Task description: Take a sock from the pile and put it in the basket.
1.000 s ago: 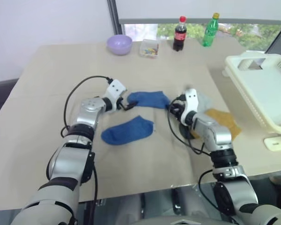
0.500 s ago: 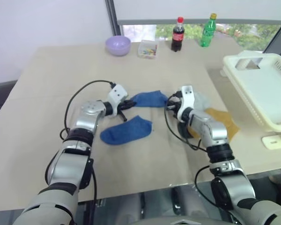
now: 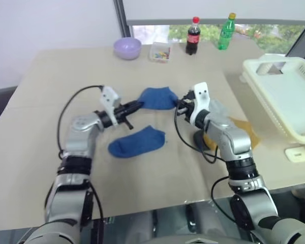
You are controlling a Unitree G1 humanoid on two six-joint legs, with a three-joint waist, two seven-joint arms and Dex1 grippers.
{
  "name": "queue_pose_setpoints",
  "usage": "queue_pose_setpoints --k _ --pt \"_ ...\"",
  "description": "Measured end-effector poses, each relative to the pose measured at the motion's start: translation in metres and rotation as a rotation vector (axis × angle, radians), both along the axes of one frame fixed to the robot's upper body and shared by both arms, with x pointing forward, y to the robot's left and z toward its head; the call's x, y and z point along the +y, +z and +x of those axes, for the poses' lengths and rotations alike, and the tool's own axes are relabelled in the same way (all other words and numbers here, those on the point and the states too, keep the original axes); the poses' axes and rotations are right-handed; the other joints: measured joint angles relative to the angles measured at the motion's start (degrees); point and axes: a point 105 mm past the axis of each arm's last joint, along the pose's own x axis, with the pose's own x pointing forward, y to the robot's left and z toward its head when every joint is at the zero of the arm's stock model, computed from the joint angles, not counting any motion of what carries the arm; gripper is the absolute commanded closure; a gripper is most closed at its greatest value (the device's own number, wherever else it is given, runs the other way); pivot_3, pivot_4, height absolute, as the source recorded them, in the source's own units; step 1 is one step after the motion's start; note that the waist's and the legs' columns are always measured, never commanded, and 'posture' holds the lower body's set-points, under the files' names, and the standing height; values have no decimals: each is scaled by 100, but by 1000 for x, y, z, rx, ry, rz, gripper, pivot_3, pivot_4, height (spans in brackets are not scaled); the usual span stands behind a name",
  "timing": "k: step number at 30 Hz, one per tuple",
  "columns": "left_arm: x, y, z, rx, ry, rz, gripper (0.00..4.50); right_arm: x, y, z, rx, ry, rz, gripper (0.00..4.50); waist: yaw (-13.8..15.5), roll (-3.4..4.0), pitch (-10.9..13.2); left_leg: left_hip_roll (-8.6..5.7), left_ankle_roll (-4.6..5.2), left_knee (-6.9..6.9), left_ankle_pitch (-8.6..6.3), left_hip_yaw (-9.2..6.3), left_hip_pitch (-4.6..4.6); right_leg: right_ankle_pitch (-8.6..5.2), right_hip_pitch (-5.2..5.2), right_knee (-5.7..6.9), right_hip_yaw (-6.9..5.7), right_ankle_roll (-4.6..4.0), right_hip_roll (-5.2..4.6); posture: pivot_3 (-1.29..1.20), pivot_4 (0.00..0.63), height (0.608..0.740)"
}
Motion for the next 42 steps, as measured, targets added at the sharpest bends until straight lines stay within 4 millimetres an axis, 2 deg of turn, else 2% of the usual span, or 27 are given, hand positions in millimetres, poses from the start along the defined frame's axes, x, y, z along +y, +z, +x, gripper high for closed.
queue_pose_setpoints --k 1,5,8,11,16,22,33,37,40,42 --pt "8 6 -16 -7 6 7 4425 3 4 -8 -9 31 0 4500 -23 0 0 4 0 -5 0 3 3 0 -1 -1 6 0 0 0 150 740" --pt "26 9 -52 58 66 31 4425 3 7 -27 -2 88 -6 4500 19 0 2 9 0 -7 -1 0 7 -2 2 -3 1 1 -8 0 150 740" --pt "27 -5 -85 137 97 65 4425 10 3 -50 38 162 -7 4500 49 1 3 6 -1 -7 -1 0 13 -9 9 -3 -1 -7 -18 0 150 740" --pt "26 -14 -106 167 157 65 4425 13 -4 -66 76 216 -11 4500 46 -8 4 5 -10 -2 5 6 17 -18 14 -10 2 -16 -18 0 150 740" --pt "23 -34 -127 211 219 64 4425 22 -22 -81 157 271 -19 4500 33 -9 3 2 -17 -1 10 5 25 -27 14 -7 2 -5 -5 0 150 740" --pt "28 -43 -131 195 290 83 4425 29 -26 -87 173 309 -29 4500 39 -9 4 2 -18 -1 11 4 25 -28 12 -3 1 -5 -1 0 150 740" --pt "22 -62 -118 194 296 91 4425 30 -40 -86 212 296 -60 4500 34 -11 4 1 -19 -4 11 6 18 -26 11 -13 2 -7 -1 0 150 740" --pt "23 -72 -116 228 298 87 4500 24 -51 -87 242 289 -87 2600 35 -11 4 2 -18 -4 11 5 17 -26 10 -14 1 -6 -2 0 150 740" --pt "24 -74 -117 241 285 90 4500 22 -52 -86 235 280 -97 1188 34 -11 4 2 -19 -4 11 5 17 -27 10 -15 1 -4 -3 0 150 740" --pt "26 -76 -115 248 287 93 4500 17 -52 -82 200 259 -129 1188 34 -10 5 2 -18 -4 11 5 18 -28 10 -15 1 -3 -3 0 150 740"
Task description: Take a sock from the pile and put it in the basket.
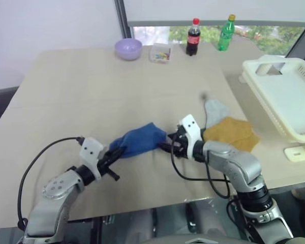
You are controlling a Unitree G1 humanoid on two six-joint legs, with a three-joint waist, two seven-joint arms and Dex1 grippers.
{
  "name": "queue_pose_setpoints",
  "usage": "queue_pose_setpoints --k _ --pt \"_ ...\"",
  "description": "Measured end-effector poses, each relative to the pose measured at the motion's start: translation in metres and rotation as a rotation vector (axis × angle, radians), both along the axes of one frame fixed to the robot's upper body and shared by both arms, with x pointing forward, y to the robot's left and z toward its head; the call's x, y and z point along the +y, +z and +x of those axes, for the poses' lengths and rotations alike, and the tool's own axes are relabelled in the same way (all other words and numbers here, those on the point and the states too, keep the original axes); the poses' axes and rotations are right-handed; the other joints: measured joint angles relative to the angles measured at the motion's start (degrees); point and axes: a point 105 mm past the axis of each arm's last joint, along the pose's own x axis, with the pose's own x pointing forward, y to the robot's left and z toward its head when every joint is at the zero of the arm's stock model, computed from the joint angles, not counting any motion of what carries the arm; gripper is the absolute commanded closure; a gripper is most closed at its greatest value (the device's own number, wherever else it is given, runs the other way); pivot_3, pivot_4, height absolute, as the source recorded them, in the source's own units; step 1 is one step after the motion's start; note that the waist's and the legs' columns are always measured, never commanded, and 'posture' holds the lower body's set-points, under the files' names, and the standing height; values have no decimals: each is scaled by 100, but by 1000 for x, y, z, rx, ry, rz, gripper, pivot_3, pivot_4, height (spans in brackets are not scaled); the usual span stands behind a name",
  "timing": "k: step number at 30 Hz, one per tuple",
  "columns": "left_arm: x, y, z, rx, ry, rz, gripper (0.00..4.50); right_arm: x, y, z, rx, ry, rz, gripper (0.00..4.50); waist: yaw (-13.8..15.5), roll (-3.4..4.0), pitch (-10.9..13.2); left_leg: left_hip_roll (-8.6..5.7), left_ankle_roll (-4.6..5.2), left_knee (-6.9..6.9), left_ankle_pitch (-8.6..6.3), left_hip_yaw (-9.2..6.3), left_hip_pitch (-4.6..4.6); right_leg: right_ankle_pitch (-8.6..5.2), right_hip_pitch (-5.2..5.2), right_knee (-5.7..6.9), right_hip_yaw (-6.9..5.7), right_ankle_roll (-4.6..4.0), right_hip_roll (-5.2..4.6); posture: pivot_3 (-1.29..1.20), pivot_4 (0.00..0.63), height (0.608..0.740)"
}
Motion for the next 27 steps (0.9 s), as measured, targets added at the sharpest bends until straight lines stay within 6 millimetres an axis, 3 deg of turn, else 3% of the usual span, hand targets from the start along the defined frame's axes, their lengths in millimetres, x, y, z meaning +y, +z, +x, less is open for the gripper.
queue_pose_setpoints --k 2,5,6,9,10,11,12,15,22,27 --pt "1 0 1 1 2 0 4500 -8 3 5 -42 -16 -35 1188 4 -2 1 -2 0 1 0 1 -1 0 0 0 0 1 -2 0 150 740" --pt "2 0 0 12 -8 8 3547 -18 41 21 -255 -11 -70 1120 -8 -1 8 -3 0 1 0 5 0 -1 -2 0 3 4 -4 0 150 740" --pt "2 0 0 14 -12 11 3041 -18 50 22 -307 -5 -67 1120 -9 -2 7 -2 0 1 0 4 1 -1 -2 0 2 4 -2 0 150 740" --pt "2 -1 0 20 -19 15 2272 -14 68 22 -419 29 -55 1120 -9 -5 5 1 0 -5 0 3 1 -2 -2 -1 -6 3 4 0 150 740" --pt "3 -2 0 24 -22 16 1866 2 66 14 -500 154 -68 1120 -11 -4 6 3 0 -14 0 5 3 -9 -2 -1 -12 -9 7 0 150 740" --pt "4 -2 3 21 -20 15 1563 12 51 6 -505 257 -124 1120 -9 -3 7 3 0 -14 0 6 -1 -6 -2 -1 -17 -18 7 0 150 740" --pt "5 -2 3 22 -19 15 1056 15 45 4 -507 293 -147 1120 -6 -4 7 3 0 -13 0 6 -2 0 -2 -1 -20 -30 6 0 150 740" --pt "5 -5 6 10 -34 35 63 24 29 15 -547 416 -235 1120 -3 -6 9 0 1 -4 0 7 -1 2 2 -2 -14 -29 2 0 150 740" --pt "7 -4 16 -50 -54 64 63 48 24 38 -615 531 -272 1120 -5 -8 9 2 0 -6 0 8 1 4 0 7 -20 -34 4 0 150 740" --pt "0 -8 16 -65 -105 68 63 55 14 40 -582 620 -274 1120 8 -7 10 1 -1 -10 0 6 -6 5 0 1 -19 -35 -5 0 150 740"
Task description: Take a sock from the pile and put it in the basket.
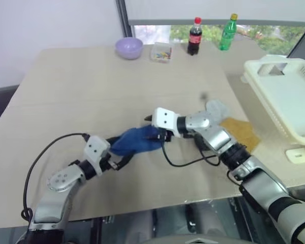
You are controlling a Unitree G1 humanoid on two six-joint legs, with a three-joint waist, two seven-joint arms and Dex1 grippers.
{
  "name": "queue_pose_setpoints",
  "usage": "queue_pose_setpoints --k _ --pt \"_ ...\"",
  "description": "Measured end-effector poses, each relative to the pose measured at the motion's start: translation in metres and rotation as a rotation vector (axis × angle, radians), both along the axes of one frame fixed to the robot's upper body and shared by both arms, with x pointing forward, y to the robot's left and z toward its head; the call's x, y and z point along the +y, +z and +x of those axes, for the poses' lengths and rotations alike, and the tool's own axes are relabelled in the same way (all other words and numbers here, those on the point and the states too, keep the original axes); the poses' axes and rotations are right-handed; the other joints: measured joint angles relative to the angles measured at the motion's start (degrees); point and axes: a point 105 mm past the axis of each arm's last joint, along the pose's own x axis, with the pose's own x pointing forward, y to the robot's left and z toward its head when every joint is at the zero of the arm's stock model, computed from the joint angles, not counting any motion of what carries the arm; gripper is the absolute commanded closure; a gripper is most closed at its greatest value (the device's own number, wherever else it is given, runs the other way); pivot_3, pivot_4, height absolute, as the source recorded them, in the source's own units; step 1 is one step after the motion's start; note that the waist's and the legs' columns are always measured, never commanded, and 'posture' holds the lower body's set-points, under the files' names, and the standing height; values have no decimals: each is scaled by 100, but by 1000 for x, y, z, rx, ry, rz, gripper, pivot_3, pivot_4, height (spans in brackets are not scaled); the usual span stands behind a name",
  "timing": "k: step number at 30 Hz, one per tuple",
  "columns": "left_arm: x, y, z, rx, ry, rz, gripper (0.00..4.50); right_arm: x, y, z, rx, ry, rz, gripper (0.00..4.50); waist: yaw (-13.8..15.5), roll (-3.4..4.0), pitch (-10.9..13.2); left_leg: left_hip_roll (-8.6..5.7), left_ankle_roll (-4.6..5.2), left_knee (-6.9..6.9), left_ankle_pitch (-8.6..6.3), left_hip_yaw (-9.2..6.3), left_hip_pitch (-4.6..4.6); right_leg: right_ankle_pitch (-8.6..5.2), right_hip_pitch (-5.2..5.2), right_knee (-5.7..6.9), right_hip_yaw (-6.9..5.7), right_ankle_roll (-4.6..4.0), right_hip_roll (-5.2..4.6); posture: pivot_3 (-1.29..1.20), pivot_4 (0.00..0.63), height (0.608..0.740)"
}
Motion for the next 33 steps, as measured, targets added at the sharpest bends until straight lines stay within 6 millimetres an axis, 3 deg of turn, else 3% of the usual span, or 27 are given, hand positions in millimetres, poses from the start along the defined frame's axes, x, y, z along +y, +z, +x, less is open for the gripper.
queue_pose_setpoints --k 4,10,17,22,27,33 --pt "-5 -1 8 -20 -53 6 63 -8 -21 0 64 27 -71 1120 34 1 1 -5 0 3 0 2 2 0 4 2 -1 0 -7 0 150 740" --pt "-10 0 20 -51 -120 20 63 -11 -29 5 120 -3 -81 1120 16 2 -1 -4 -1 5 1 4 15 0 7 16 -1 -1 -3 0 150 740" --pt "9 17 28 -118 -92 48 63 -15 -32 10 164 -50 -102 1120 36 3 -4 -4 -7 8 6 -1 18 0 11 20 -3 0 -5 0 150 740" --pt "41 41 49 -215 105 39 63 -17 -32 10 168 -65 -103 1120 60 3 -7 -7 -11 11 9 0 25 0 18 21 -4 1 -5 0 150 740" --pt "58 18 49 -77 198 63 63 -18 -32 9 163 -66 -105 1120 63 3 -8 -7 -11 10 9 1 24 0 20 19 -6 3 -5 0 150 740" --pt "51 7 48 50 178 70 63 -21 -35 11 163 -85 -115 1120 122 14 -23 -6 -12 9 9 2 65 -5 54 19 -8 7 -6 0 150 740"
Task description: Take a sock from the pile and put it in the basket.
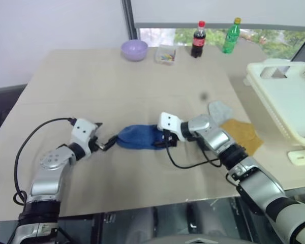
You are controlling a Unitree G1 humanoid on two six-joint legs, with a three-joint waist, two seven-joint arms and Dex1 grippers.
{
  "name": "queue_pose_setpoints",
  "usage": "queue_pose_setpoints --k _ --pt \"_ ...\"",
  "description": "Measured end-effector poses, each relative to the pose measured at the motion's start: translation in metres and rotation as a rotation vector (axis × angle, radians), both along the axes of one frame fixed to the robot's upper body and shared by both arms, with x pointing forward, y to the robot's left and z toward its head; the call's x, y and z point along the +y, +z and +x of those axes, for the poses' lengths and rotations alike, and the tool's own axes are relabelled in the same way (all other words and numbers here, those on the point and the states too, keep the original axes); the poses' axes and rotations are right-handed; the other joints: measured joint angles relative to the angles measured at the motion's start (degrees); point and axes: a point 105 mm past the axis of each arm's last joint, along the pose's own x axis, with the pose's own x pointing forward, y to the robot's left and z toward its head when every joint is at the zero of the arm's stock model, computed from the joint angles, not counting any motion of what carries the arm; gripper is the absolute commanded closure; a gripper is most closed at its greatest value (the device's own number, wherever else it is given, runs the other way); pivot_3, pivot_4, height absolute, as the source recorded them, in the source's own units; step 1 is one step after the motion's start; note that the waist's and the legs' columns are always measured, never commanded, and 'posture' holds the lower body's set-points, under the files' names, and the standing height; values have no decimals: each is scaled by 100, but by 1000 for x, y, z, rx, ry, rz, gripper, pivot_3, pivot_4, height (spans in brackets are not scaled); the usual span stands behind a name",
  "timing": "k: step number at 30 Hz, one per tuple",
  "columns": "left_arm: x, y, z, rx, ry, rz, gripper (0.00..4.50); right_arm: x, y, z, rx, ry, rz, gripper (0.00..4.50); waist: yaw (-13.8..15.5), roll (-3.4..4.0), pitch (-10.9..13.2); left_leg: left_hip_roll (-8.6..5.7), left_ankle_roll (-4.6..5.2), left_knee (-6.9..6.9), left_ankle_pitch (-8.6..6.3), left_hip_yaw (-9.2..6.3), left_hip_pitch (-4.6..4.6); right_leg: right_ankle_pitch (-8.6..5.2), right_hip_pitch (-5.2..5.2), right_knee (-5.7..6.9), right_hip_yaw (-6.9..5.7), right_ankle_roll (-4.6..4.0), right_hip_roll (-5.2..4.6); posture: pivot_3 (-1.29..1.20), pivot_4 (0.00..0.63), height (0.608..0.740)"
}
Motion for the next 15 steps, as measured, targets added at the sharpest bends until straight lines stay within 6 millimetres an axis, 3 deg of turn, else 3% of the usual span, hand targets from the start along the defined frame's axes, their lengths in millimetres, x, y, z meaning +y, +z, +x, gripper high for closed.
queue_pose_setpoints --k 7,15 --pt "-21 2 -25 318 -50 -315 63 -2 -3 0 3 -12 -8 1120 0 30 -14 1 0 -5 -1 -17 40 -12 34 -5 13 19 -11 0 150 740" --pt "-48 8 -43 547 -118 -718 63 -2 -3 1 2 -13 -10 1120 2 31 -17 -5 0 -5 -1 -23 42 -12 39 -6 10 19 -9 0 150 740"
